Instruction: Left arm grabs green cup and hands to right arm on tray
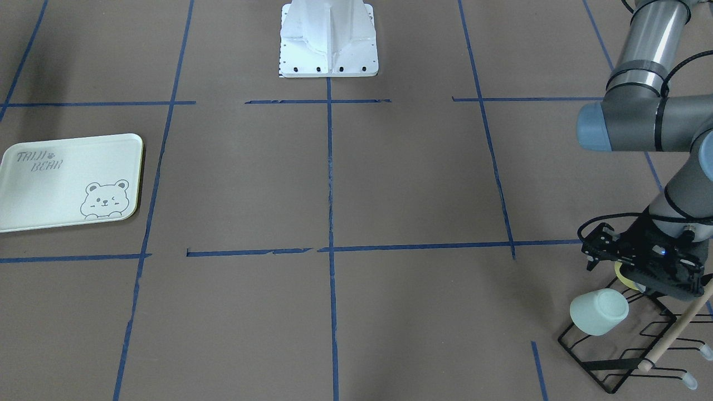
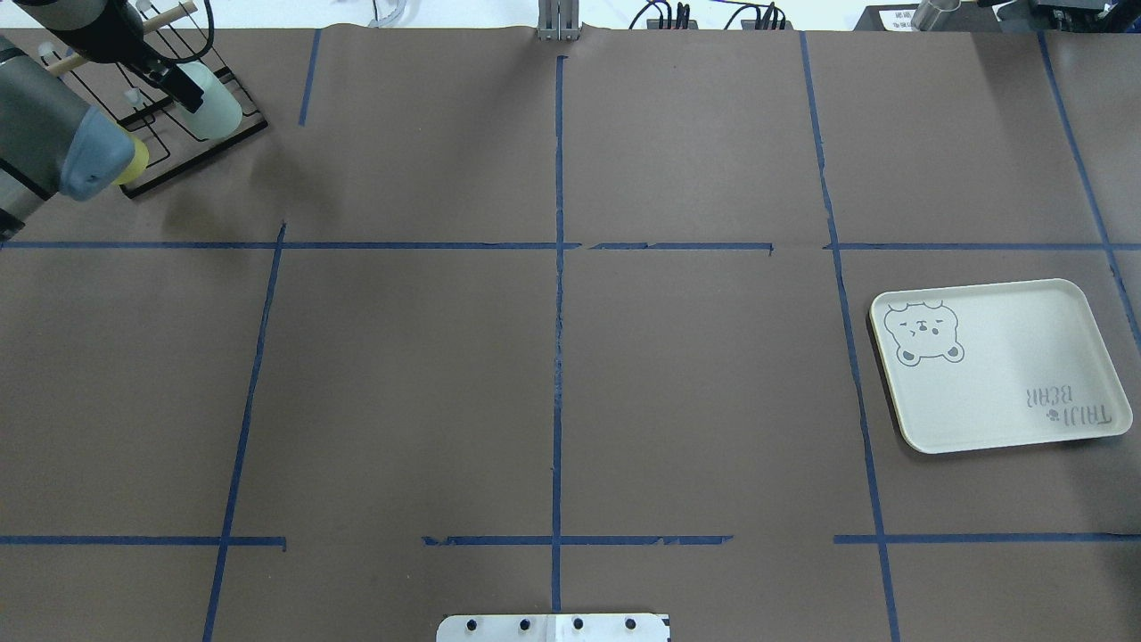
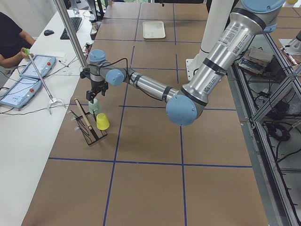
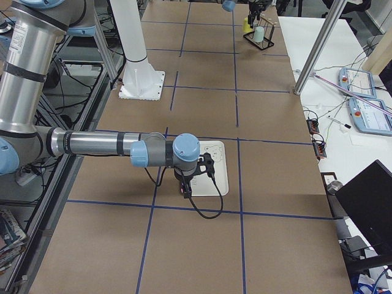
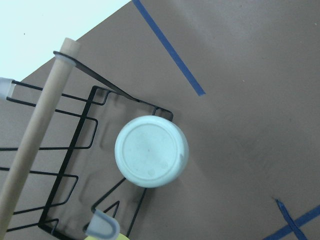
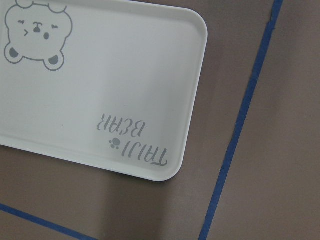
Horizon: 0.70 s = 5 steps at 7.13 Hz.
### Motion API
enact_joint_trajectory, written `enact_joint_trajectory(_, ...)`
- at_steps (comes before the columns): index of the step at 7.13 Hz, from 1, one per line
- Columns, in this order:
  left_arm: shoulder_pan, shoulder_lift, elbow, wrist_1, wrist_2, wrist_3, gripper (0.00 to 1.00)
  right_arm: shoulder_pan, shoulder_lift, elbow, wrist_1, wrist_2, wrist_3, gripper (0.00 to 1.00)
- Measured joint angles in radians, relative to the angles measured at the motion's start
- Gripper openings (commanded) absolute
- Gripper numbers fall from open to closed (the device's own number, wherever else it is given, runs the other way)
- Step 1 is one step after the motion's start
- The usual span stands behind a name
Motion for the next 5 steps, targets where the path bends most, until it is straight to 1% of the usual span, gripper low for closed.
enact_joint_trajectory(2,0.005,-0.044,0.072,-0.008,0.001,-0.071,1.00,-0.006,0.000,-0.005,0.001,-0.001,0.000,1.00)
enact_joint_trajectory(5,0.008,-0.076,0.162,-0.069,0.001,-0.090,1.00,-0.014,0.000,-0.006,0.001,-0.001,0.001,1.00)
